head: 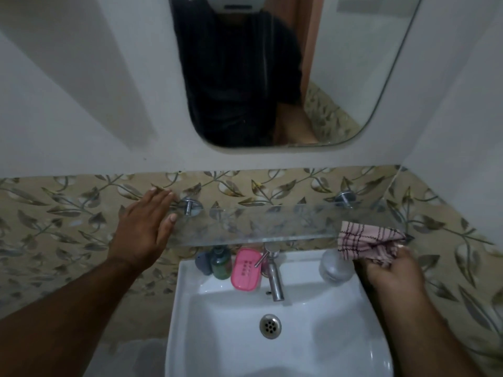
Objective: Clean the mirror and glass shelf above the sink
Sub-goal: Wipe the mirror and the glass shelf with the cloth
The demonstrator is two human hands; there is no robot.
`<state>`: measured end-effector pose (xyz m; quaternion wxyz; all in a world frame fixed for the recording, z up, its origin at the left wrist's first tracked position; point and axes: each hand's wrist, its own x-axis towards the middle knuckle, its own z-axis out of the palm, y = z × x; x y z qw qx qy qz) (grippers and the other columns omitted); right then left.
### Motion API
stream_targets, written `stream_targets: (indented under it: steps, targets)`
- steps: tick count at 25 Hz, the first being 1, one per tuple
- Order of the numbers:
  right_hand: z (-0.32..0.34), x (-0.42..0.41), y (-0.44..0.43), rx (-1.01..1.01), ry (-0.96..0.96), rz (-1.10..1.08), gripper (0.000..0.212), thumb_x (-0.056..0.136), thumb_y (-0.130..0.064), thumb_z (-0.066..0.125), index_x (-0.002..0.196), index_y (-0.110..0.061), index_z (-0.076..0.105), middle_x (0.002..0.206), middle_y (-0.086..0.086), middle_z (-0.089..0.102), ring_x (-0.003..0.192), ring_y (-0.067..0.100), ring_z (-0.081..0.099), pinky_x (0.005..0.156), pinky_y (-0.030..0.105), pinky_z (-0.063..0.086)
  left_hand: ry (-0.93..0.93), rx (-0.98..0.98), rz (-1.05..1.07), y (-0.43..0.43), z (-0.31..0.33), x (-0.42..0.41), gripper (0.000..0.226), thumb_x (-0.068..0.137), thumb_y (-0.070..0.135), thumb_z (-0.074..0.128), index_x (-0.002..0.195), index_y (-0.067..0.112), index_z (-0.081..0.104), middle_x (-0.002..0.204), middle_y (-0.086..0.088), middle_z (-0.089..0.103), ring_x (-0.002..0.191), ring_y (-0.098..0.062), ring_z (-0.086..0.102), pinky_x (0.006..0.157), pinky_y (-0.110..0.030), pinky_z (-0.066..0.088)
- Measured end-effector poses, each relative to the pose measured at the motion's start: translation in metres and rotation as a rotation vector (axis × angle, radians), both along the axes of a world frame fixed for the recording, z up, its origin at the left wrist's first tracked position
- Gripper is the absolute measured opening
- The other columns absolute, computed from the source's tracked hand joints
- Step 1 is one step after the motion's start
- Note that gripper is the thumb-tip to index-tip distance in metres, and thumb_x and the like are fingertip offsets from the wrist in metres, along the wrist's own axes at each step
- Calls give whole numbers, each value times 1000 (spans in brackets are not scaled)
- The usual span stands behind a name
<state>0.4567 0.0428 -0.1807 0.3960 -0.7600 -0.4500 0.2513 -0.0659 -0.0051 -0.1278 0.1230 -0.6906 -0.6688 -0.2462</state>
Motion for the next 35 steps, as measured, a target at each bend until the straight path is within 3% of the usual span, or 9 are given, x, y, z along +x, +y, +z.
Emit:
stream_targets:
  steps: [5, 8, 10, 12, 15, 19, 26, 30, 35]
  targets:
    - [11, -15, 18, -43, -31, -37, 18, 79, -11, 88, 92, -3, 79, 88, 20, 80, 83, 44, 77, 71, 54, 61, 2, -16, 6, -1, 1, 1, 64, 108, 47, 29, 156, 12, 51, 161, -11, 52, 156, -28, 38, 115, -48, 34]
    - [30, -23, 22, -54, 47, -39, 11, 82, -5, 87, 83, -12, 78, 84, 26, 74, 70, 32, 68, 72, 50, 60, 4, -27, 10, -2, 0, 2, 65, 108, 48, 28, 157, 12, 50, 162, -10, 51, 157, -27, 36, 115, -49, 34]
    - [40, -32, 40, -23, 538, -94, 21, 102, -17, 68, 121, -12, 77, 127, 35, 72, 102, 37, 72, 94, 60, 57, 14, -32, 14, -2, 0, 1, 65, 108, 48, 29, 157, 12, 50, 163, -10, 50, 158, -27, 35, 116, -50, 34]
    - [23, -35, 59, 29, 1420, -173, 57, 113, -32, 30, 164, -11, 44, 171, 31, 36, 160, 42, 38, 129, 57, 31, 21, -42, 23, -2, 0, 3, 64, 108, 48, 30, 158, 12, 49, 164, -10, 48, 159, -26, 33, 118, -48, 32]
    - [6, -46, 76, -216, 1921, 2, 76, 107, -36, -2, 172, 3, 6, 163, 57, -1, 164, 56, -19, 139, 40, -7, 43, -63, 57, -1, -2, 8, 62, 107, 43, 35, 155, 9, 53, 160, -13, 53, 154, -31, 42, 116, -48, 35]
    - [29, -82, 64, -78, 1738, -102, 67, 115, -38, 10, 168, -8, 38, 180, 18, 30, 168, 35, 24, 140, 57, 7, 55, -124, 74, 0, -4, 10, 63, 105, 44, 33, 144, 4, 63, 138, -21, 69, 126, -37, 67, 104, -50, 53]
    - [33, -167, 40, -132, 1748, 46, 63, 118, -40, 20, 164, -5, 44, 170, 24, 44, 156, 39, 43, 133, 57, 24, 44, -116, 55, 1, -4, 11, 61, 107, 41, 33, 142, 3, 65, 136, -22, 70, 125, -38, 68, 105, -49, 55]
    - [21, -238, 25, -274, 1780, 203, 58, 118, -40, 32, 153, -1, 56, 136, 29, 67, 118, 44, 64, 107, 59, 46, 34, -89, 53, -2, -3, 14, 64, 105, 42, 31, 141, 0, 65, 136, -25, 69, 128, -40, 66, 108, -50, 52]
    - [17, -312, 4, -364, 1733, 306, 49, 116, -37, 41, 124, 1, 71, 113, 29, 80, 116, 43, 66, 115, 61, 44, -11, -127, 33, -3, -4, 15, 65, 106, 43, 28, 145, 3, 62, 143, -22, 66, 137, -37, 61, 113, -49, 49]
